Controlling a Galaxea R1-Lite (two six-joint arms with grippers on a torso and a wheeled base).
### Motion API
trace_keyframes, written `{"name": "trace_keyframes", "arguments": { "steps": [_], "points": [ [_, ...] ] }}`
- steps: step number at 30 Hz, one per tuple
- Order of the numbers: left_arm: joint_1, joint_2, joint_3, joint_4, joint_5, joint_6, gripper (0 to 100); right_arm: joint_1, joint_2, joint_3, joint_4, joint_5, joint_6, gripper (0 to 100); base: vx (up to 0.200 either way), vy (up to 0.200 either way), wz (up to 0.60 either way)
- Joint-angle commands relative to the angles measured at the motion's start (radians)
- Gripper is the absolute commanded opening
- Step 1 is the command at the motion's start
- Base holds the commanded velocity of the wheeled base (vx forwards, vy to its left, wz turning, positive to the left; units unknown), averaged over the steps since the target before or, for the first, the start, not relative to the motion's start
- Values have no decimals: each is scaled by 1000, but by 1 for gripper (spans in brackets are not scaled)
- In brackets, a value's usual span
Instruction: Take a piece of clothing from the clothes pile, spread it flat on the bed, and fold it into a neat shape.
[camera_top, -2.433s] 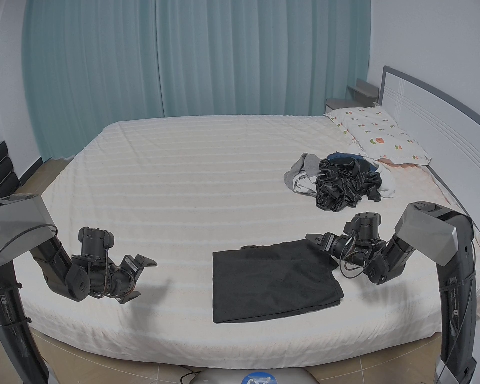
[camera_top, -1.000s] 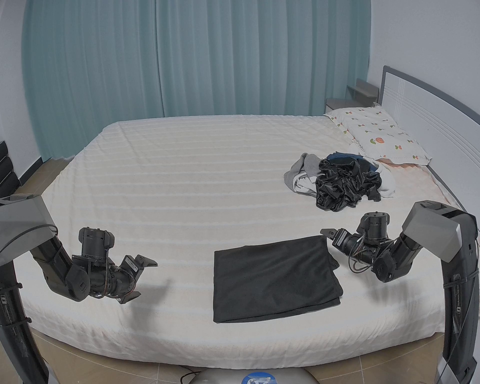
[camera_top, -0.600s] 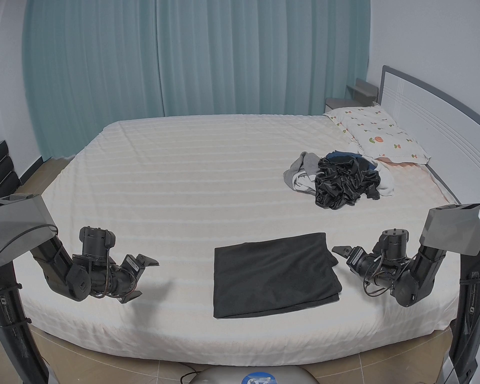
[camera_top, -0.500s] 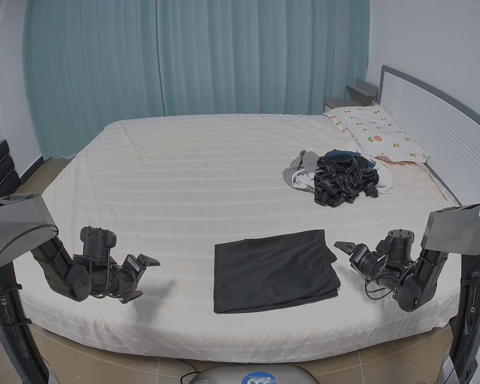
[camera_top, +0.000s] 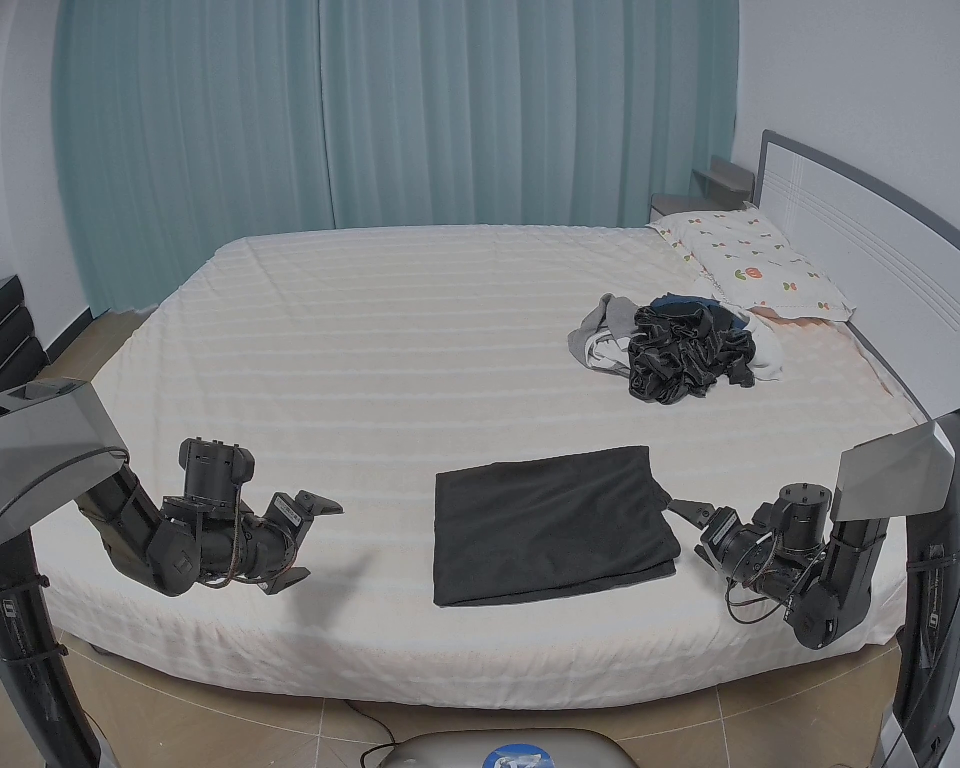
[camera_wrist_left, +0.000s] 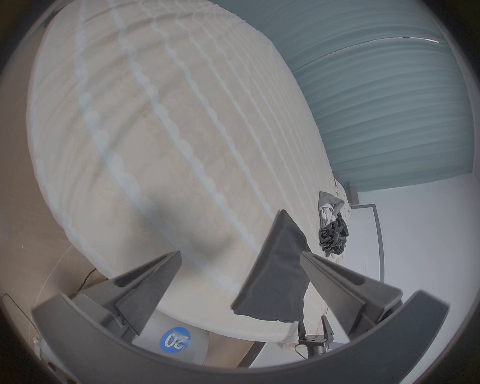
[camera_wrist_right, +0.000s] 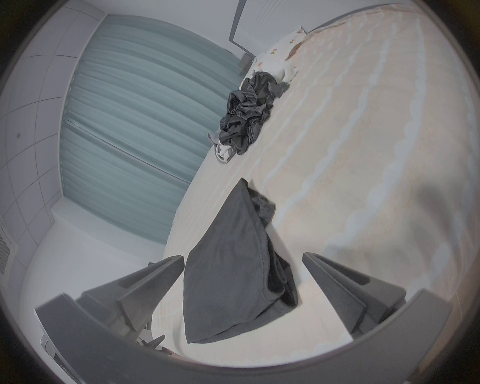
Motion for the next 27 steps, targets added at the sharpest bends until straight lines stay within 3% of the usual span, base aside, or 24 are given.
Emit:
{"name": "trace_keyframes", "arguments": {
  "steps": [1,13,19,22,27],
  "points": [
    [-6,2,-9,3,-1,-4,100,3,27,-14,-9,1,-1,100,0,-200,0],
    [-6,8,-15,4,-1,-7,100,0,15,-6,-9,-6,-1,100,0,-200,0],
    [0,6,-17,4,1,-8,100,0,15,-3,-9,-6,-2,100,0,0,0],
    [5,8,-31,3,9,-68,100,2,15,0,-9,-8,-2,100,0,0,0],
    [23,10,-46,6,10,-97,100,5,11,1,-9,-9,-4,100,200,0,0]
  ]
}}
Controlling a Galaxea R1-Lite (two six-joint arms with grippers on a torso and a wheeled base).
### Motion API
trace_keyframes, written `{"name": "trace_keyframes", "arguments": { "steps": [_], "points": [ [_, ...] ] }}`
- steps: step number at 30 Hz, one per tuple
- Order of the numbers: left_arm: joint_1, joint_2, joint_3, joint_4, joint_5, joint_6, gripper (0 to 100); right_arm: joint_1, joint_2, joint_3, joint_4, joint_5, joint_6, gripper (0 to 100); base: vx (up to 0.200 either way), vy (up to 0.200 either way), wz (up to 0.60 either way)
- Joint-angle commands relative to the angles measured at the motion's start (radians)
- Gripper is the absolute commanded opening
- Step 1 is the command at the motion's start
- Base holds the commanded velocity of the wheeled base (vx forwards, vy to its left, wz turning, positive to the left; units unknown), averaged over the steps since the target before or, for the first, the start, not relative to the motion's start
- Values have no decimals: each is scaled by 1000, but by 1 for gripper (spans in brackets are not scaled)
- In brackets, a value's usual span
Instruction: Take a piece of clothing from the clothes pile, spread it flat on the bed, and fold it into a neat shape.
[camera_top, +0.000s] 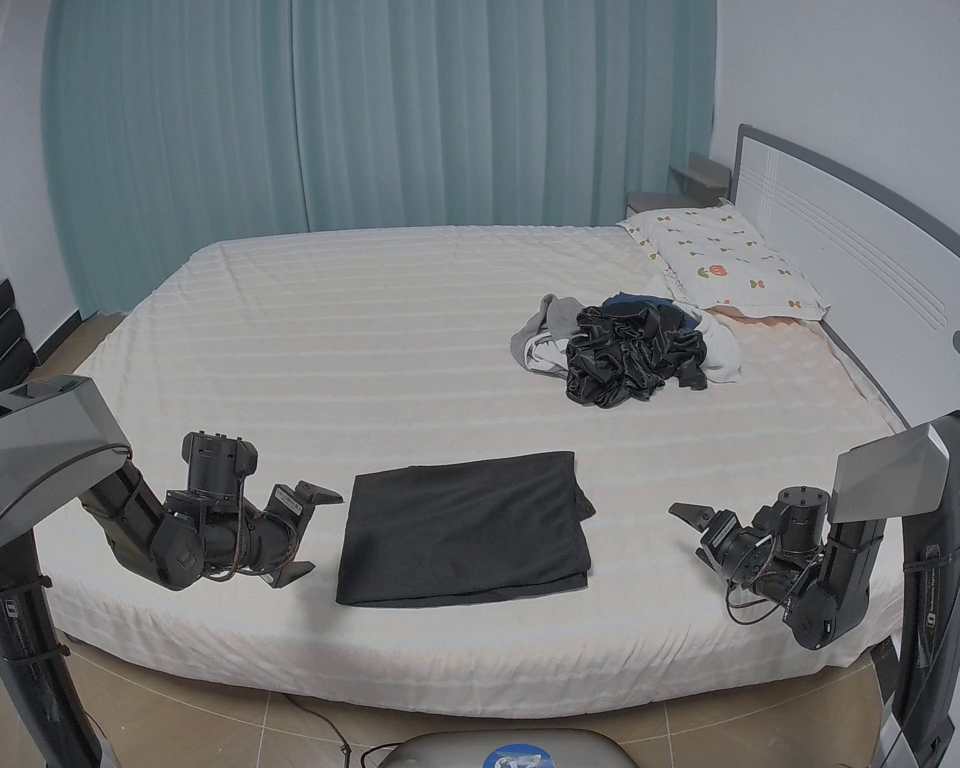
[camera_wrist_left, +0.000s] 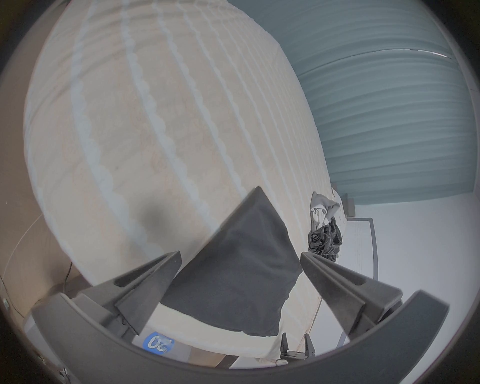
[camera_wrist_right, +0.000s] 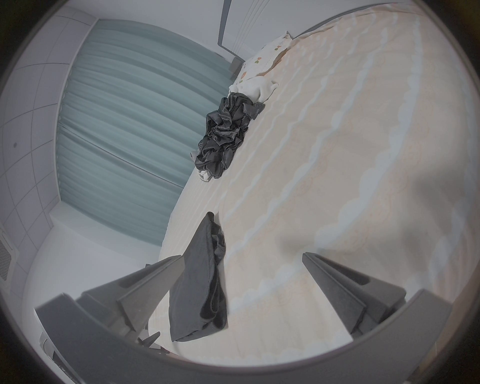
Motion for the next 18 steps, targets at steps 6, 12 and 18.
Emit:
{"name": "trace_keyframes", "arguments": {
  "steps": [6,12,18],
  "points": [
    [7,3,-11,-4,3,3,100,5,-2,16,-9,0,-2,100,200,0,0],
    [-12,0,-5,-2,6,38,100,7,2,25,-9,0,-5,100,33,0,0],
    [-38,17,4,-4,6,147,100,18,7,45,-9,1,-9,100,0,0,0]
  ]
}}
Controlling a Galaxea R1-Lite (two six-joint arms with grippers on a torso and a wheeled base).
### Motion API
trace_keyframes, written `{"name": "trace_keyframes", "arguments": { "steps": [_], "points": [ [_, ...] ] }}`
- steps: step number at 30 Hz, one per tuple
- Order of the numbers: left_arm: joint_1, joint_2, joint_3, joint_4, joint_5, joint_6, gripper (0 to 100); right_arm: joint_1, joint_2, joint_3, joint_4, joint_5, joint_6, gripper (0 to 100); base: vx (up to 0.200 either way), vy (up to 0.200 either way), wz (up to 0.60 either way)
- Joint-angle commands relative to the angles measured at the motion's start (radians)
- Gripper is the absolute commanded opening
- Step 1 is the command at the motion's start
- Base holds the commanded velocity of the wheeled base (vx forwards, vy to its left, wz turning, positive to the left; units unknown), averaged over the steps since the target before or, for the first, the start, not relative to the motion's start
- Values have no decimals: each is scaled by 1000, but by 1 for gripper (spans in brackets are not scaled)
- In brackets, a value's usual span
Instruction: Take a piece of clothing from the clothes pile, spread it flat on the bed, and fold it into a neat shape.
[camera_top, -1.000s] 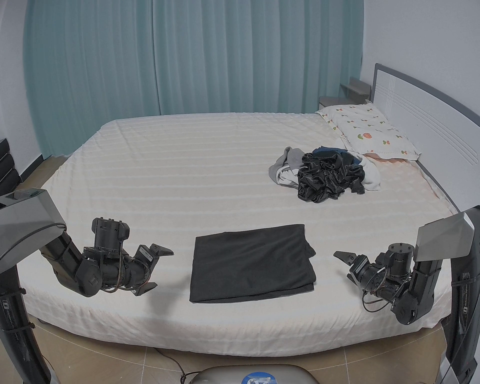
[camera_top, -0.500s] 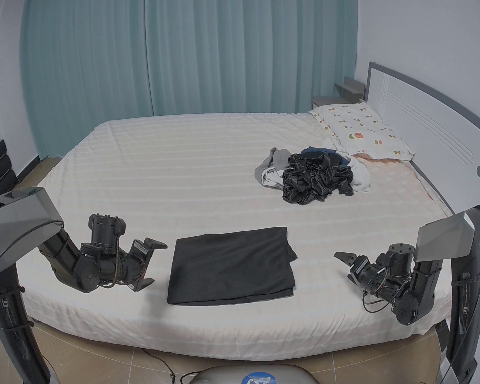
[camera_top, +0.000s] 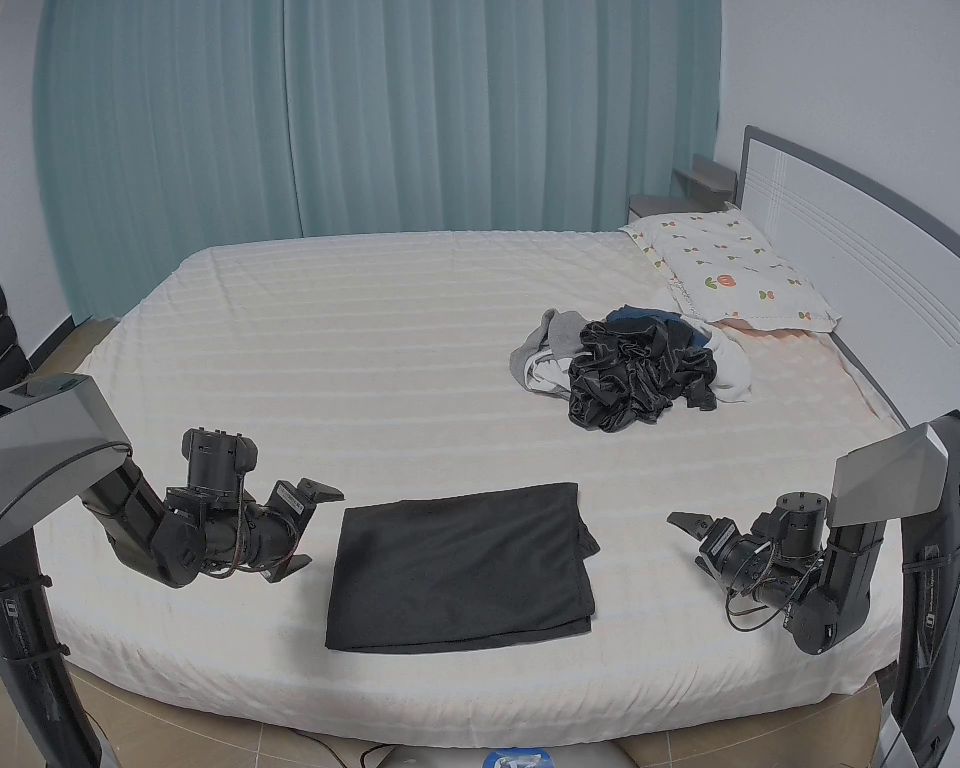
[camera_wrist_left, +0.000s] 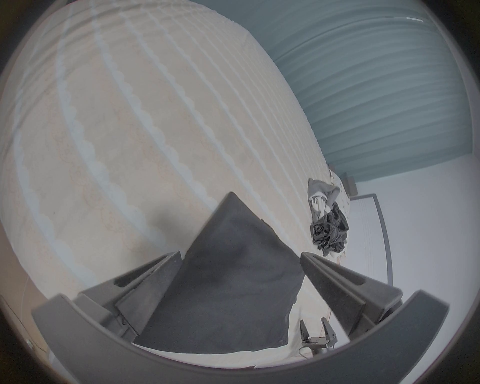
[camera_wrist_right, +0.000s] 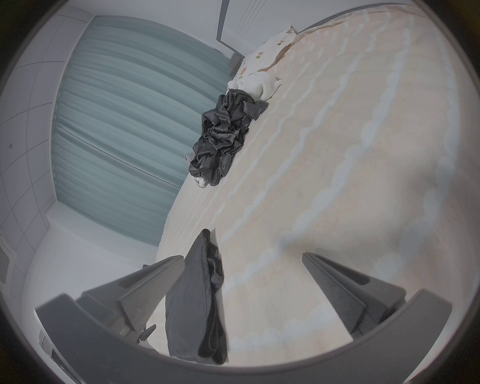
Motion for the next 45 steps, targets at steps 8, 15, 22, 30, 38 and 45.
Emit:
{"name": "trace_keyframes", "arguments": {
  "steps": [8,15,22,30,38,45],
  "points": [
    [-8,43,13,-20,-1,30,100,90,13,-1,4,0,-74,100,0,0,0],
    [-11,52,22,-45,3,29,100,147,62,-138,124,20,-278,100,0,0,0],
    [-12,44,39,-46,15,23,100,187,52,-245,225,63,-342,100,0,0,0],
    [-14,44,41,-46,17,24,100,188,49,-383,397,143,-342,100,0,0,0],
    [-14,46,41,-46,17,24,100,253,98,-478,484,160,-353,100,0,0,0],
    [-14,48,38,-46,17,27,100,270,100,-489,477,160,-370,100,0,0,0]
  ]
}}
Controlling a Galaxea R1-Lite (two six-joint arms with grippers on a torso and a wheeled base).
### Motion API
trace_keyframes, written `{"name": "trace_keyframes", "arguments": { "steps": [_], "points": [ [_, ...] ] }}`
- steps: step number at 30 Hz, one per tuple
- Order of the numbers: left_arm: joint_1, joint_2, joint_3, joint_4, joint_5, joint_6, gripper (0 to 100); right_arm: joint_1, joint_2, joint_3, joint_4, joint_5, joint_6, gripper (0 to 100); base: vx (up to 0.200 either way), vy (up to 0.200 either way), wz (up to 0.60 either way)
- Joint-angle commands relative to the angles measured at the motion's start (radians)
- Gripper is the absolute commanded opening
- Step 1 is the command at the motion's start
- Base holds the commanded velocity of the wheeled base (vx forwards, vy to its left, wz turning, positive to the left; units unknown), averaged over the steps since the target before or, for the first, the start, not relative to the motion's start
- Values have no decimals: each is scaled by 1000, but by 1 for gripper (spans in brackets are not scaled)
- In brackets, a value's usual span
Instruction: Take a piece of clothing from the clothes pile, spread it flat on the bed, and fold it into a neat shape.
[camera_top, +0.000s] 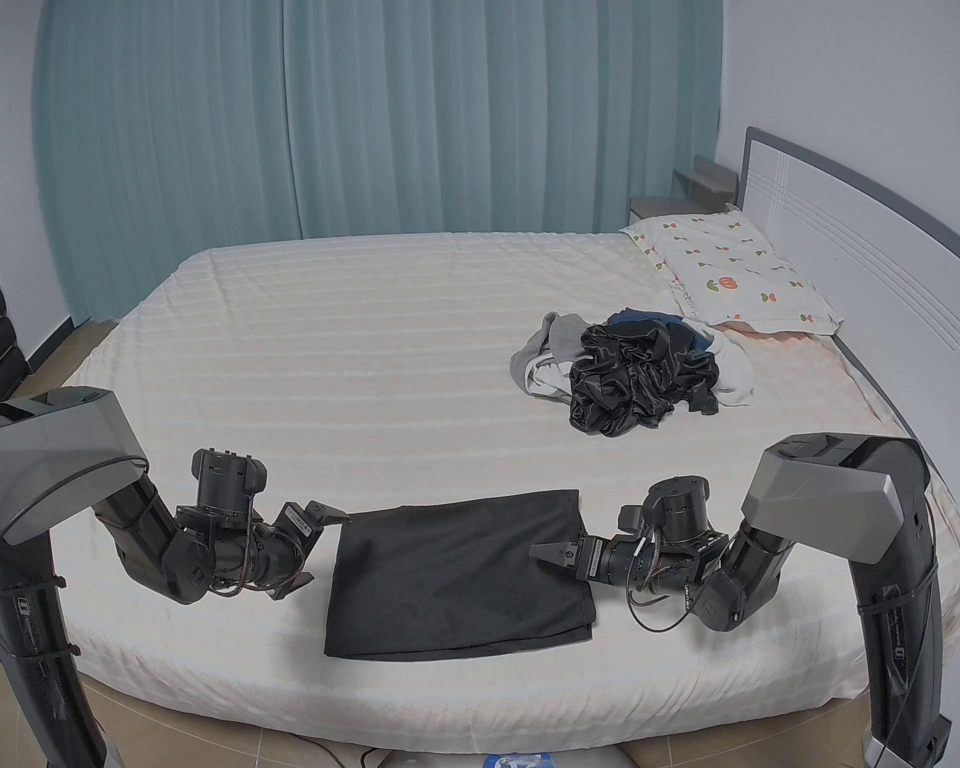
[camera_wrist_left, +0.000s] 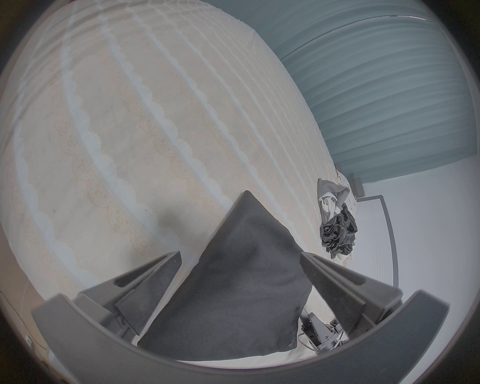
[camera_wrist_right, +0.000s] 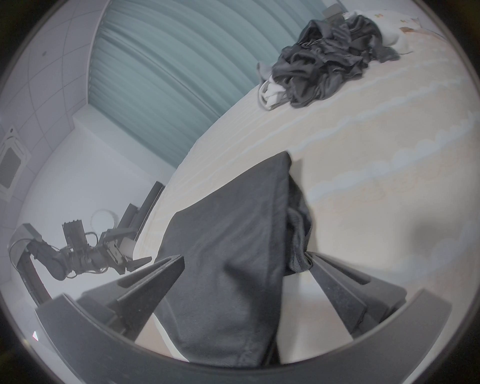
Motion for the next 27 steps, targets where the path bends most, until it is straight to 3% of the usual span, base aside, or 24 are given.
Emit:
{"name": "trace_keyframes", "arguments": {
  "steps": [1,16,17,27],
  "points": [
    [0,3,-5,1,0,1,100,8,14,-16,1,0,-6,100,0,0,0],
    [-2,6,-7,0,6,2,100,49,45,-63,32,-20,-18,100,0,0,0],
    [-2,6,-7,0,6,2,100,51,45,-65,41,-23,-20,0,0,0,0],
    [-2,6,-13,5,6,-1,100,46,35,-54,30,-28,-10,0,0,0,0]
  ]
}}
